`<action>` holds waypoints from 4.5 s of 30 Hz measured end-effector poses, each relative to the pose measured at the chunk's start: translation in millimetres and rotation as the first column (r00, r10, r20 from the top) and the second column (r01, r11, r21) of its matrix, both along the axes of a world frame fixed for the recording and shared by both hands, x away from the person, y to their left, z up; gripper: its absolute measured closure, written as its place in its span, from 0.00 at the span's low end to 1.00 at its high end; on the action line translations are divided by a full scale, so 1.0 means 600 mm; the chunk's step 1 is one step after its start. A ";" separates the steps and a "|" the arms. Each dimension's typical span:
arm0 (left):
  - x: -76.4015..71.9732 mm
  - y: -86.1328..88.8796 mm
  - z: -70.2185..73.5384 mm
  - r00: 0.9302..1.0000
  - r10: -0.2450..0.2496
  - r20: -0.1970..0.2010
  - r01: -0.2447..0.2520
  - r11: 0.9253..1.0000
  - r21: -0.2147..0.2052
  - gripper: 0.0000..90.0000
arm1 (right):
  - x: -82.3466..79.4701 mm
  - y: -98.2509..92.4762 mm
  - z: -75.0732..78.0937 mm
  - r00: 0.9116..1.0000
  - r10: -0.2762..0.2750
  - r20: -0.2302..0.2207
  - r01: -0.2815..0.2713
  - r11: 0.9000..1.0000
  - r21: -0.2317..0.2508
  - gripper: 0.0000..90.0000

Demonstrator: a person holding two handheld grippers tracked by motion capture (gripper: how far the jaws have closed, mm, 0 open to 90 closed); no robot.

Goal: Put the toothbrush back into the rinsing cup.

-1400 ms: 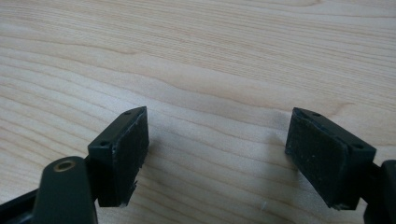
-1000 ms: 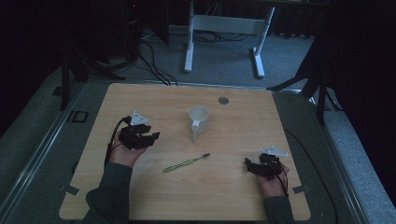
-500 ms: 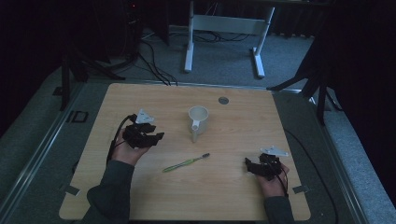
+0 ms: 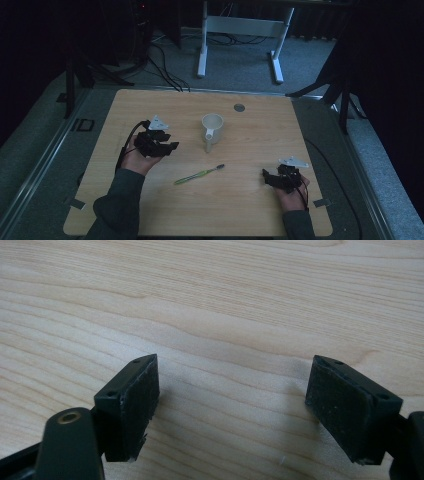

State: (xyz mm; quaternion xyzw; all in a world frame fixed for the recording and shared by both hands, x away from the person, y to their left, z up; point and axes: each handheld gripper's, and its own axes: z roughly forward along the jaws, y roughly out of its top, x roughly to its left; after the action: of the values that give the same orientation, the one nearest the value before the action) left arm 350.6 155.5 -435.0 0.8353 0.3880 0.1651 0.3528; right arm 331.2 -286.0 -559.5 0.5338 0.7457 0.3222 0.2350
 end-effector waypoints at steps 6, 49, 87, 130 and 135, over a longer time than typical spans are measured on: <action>0.001 -0.004 0.005 1.000 -0.025 -0.004 0.025 1.000 0.006 0.61 | 0.000 0.000 0.000 1.000 0.000 0.000 0.000 1.000 0.001 0.23; 0.008 -0.039 0.020 0.993 -0.113 -0.037 0.115 0.992 0.058 0.62 | 0.000 0.000 0.000 1.000 -0.001 0.000 0.001 1.000 0.001 0.23; 0.016 -0.080 0.003 0.983 -0.151 -0.109 0.163 0.980 0.116 0.62 | 0.000 0.000 0.000 1.000 -0.001 0.000 0.001 1.000 0.001 0.23; 0.027 -0.126 -0.020 0.957 -0.205 -0.206 0.243 0.953 0.181 0.62 | 0.000 0.000 0.000 1.000 -0.001 0.000 0.001 1.000 0.001 0.23; 0.028 -0.131 -0.024 0.953 -0.210 -0.218 0.252 0.949 0.189 0.62 | 0.000 0.000 0.000 1.000 0.000 0.000 0.000 1.000 0.000 0.23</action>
State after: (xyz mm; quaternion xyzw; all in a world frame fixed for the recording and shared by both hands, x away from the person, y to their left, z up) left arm 367.2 76.8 -449.4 0.9204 0.2997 0.0807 0.2379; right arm 331.2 -286.0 -559.5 0.5340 0.7455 0.3222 0.2349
